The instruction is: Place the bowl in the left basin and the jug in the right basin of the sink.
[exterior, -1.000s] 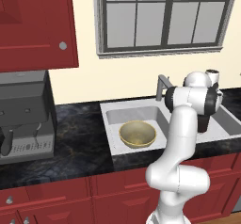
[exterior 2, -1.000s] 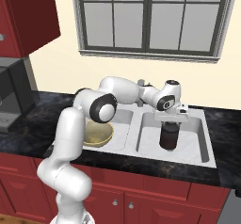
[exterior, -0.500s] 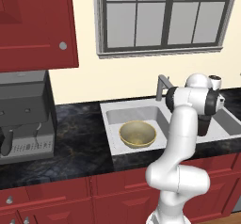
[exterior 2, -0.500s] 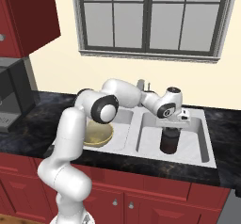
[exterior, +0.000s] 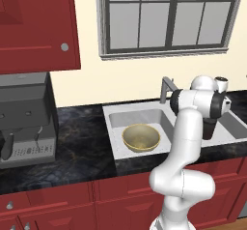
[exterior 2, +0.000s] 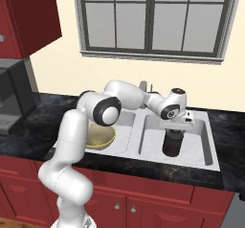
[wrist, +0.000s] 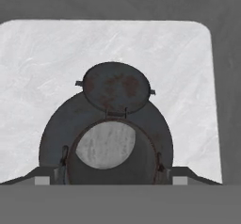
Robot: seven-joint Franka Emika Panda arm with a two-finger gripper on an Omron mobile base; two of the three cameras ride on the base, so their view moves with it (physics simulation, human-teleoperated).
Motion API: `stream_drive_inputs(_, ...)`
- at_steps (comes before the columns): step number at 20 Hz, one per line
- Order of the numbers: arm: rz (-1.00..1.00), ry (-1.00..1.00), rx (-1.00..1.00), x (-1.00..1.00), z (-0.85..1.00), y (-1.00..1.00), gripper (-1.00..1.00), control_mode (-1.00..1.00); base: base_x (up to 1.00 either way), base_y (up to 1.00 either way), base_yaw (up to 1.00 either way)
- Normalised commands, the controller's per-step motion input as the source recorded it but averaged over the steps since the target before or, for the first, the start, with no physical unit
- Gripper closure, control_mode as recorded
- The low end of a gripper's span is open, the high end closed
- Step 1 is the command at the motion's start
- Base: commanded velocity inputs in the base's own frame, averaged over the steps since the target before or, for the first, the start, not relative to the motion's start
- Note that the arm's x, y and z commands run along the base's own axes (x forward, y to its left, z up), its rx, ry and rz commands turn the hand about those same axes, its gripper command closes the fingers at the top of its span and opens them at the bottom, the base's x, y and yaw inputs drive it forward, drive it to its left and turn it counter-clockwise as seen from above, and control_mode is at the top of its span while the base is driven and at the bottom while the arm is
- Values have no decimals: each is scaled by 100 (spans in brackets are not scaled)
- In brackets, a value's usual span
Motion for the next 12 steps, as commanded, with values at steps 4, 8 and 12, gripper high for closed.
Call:
stream_drive_inputs(4,-1,0,-1,-5,2,8,-100,-100,0,0,0)
stream_drive_inputs(8,-1,2,-9,0,20,14,-100,-100,0,0,0)
stream_drive_inputs(12,0,0,-14,-7,37,25,-100,-100,0,0,0)
